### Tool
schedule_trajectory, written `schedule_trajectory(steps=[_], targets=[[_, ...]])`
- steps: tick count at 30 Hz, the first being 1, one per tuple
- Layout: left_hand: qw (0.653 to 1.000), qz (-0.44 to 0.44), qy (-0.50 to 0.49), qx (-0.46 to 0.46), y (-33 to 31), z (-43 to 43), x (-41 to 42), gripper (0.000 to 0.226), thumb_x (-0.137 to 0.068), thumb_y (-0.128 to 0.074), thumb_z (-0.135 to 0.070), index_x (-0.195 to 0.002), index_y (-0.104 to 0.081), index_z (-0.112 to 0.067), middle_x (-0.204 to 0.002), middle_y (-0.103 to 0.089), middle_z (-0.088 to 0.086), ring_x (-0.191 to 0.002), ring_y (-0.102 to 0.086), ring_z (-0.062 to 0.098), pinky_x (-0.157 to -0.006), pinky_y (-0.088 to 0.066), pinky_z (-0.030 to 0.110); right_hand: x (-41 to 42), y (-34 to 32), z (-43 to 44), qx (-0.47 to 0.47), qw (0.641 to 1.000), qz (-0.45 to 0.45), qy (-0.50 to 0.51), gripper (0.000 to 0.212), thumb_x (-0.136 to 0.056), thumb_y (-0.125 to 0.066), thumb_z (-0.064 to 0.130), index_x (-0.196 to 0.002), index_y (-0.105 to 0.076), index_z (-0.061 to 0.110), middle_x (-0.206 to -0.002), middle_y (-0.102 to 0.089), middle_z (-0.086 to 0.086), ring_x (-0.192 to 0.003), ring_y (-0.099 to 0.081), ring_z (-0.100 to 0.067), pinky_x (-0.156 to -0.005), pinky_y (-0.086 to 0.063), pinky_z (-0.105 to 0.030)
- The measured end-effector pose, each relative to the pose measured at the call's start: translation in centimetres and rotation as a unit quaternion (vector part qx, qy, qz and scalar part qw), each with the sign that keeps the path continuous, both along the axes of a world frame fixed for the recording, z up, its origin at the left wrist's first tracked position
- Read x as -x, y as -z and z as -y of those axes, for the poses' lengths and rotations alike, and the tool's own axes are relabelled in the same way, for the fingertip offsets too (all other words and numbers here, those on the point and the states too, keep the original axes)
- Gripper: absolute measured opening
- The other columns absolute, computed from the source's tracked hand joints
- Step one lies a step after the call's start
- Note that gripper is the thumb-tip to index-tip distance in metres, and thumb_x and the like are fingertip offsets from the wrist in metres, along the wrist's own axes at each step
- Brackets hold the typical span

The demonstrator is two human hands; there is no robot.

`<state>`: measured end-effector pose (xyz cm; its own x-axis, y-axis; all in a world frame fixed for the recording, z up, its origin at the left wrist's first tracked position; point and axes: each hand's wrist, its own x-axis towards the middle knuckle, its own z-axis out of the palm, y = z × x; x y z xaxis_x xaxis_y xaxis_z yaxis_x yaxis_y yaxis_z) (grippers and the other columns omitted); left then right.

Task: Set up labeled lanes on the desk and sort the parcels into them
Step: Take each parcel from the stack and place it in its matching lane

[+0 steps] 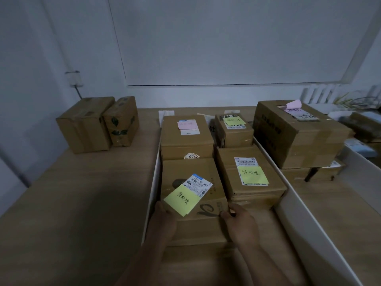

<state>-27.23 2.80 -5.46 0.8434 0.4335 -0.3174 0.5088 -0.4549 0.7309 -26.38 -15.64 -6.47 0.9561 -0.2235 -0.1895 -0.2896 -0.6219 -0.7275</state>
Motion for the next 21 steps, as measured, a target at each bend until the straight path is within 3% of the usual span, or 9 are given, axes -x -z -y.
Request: schedule_trajectory(steps=[3, 7, 10, 13, 16, 18, 21], targets=[[1.0, -0.006, 0.003, -0.009, -0.4, 0.2, -0.1, 0.056, -0.098, -0.033, -0.018, -0.15, -0.014, -0.007, -0.146, -0.037, 0.018, -0.13, -0.041, 0.032, -0.101, -0.034, 0.032, -0.2, -0.3, 0.0, 0.009, 1.0, -0.004, -0.007, 0.038, -0.093, -0.056, 0.03, -0.13, -0.057, 0.023, -0.12, -0.065, -0.004, -0.111, -0.058, -0.025, -0.086, -0.045, -0.03], [1.0, 0.021, 0.009, -0.016, -1.5, 0.2, 0.4, 0.056, -0.096, -0.036, -0.01, -0.148, -0.018, -0.004, -0.145, -0.039, 0.017, -0.129, -0.042, 0.031, -0.096, -0.036, 0.03, 0.1, -1.7, -0.5, 0.039, 0.999, 0.006, -0.016, 0.045, -0.092, -0.055, 0.033, -0.135, -0.049, 0.022, -0.128, -0.059, -0.007, -0.117, -0.054, -0.028, -0.09, -0.046, -0.034], [0.998, 0.061, 0.014, -0.012, -2.7, -0.4, 0.9, 0.047, -0.092, -0.043, -0.007, -0.138, -0.036, -0.005, -0.133, -0.051, 0.015, -0.118, -0.051, 0.029, -0.081, -0.043, 0.028, 0.3, -3.4, -1.5, 0.054, 0.998, 0.04, -0.016, 0.047, -0.091, -0.055, 0.036, -0.136, -0.047, 0.024, -0.135, -0.05, -0.005, -0.12, -0.051, -0.027, -0.091, -0.044, -0.035], [0.995, 0.096, 0.025, 0.01, -4.3, -1.4, 1.5, 0.048, -0.091, -0.047, -0.008, -0.138, -0.038, -0.004, -0.131, -0.053, 0.01, -0.113, -0.054, 0.025, -0.064, -0.04, 0.011, 0.3, -5.0, -3.5, 0.057, 0.994, 0.084, -0.036, 0.037, -0.089, -0.055, 0.037, -0.124, -0.053, 0.025, -0.127, -0.053, -0.003, -0.113, -0.053, -0.025, -0.087, -0.046, -0.034], [0.987, 0.157, 0.016, 0.014, -6.1, -3.2, 2.0, 0.028, -0.091, -0.045, -0.001, -0.116, -0.051, -0.011, -0.098, -0.06, -0.003, -0.098, -0.054, 0.025, -0.057, -0.034, 0.006, 0.7, -6.3, -6.2, 0.033, 0.992, 0.112, -0.043, 0.036, -0.087, -0.055, 0.038, -0.119, -0.058, 0.022, -0.117, -0.057, -0.003, -0.105, -0.056, -0.025, -0.082, -0.048, -0.036], [0.982, 0.187, 0.003, 0.027, -6.9, -5.3, 2.4, 0.03, -0.093, -0.045, -0.001, -0.121, -0.052, -0.01, -0.099, -0.058, -0.008, -0.096, -0.055, 0.019, -0.062, -0.035, 0.002, 1.0, -7.2, -8.1, 0.02, 0.991, 0.126, -0.041, 0.04, -0.086, -0.053, 0.044, -0.122, -0.057, 0.027, -0.12, -0.058, 0.0, -0.107, -0.057, -0.025, -0.084, -0.048, -0.035], [0.975, 0.216, -0.028, 0.03, -7.3, -9.9, 2.8, 0.04, -0.092, -0.049, -0.002, -0.133, -0.048, 0.0, -0.127, -0.058, 0.013, -0.112, -0.055, 0.022, -0.083, -0.038, 0.014, 1.1, -8.4, -12.0, 0.031, 0.987, 0.149, -0.052, 0.042, -0.091, -0.054, 0.039, -0.131, -0.053, 0.026, -0.132, -0.055, 0.001, -0.12, -0.051, -0.022, -0.092, -0.044, -0.033]])
